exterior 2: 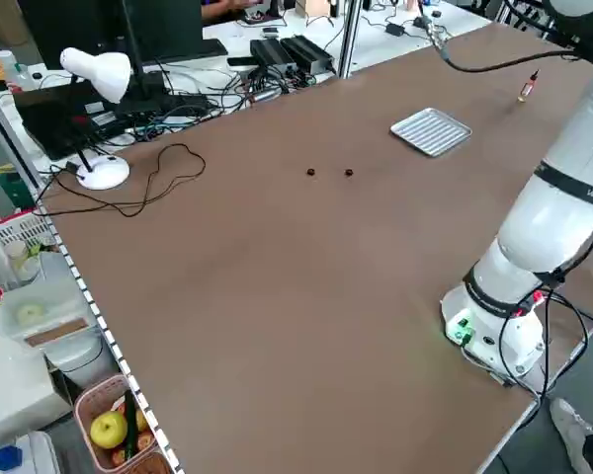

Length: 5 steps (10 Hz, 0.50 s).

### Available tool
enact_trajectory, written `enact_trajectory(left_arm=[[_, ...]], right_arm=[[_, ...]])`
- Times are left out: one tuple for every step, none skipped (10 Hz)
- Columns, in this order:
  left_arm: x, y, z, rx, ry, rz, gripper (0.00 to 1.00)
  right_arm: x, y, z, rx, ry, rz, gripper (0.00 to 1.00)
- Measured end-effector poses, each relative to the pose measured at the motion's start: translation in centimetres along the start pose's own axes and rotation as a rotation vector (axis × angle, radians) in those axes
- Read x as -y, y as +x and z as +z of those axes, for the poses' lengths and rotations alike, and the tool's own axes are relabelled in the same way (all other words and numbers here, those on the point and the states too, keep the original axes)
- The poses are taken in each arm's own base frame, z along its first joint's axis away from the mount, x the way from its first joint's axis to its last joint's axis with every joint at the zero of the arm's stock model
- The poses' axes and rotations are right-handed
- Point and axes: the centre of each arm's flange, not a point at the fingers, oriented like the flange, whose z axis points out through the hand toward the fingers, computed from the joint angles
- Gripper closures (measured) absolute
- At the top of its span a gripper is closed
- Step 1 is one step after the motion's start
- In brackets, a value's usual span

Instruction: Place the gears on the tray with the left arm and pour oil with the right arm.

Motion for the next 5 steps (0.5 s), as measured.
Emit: enact_trajectory(left_arm=[[-2.1, 0.4, 1.8, 0.006, -0.003, -0.021, 0.01], [-3.6, 0.7, 4.1, 0.012, -0.004, -0.032, 0.01], [-4.3, 1.0, 6.8, 0.013, -0.005, -0.038, 0.01], [-4.4, 1.1, 9.1, 0.014, -0.006, -0.041, 0.01], [-4.6, 1.1, 11.3, 0.018, -0.006, -0.048, 0.01]], right_arm=[[0.1, 0.0, 0.0, 0.002, 0.000, -0.002, 0.00], [0.3, 0.0, 0.1, 0.004, 0.001, -0.006, 0.00], [0.4, 0.0, 0.1, 0.005, 0.001, -0.007, 0.00], [0.4, 0.0, 0.2, 0.009, 0.001, -0.009, 0.00], [0.5, -0.1, 0.4, 0.023, 0.001, -0.015, 0.00]])
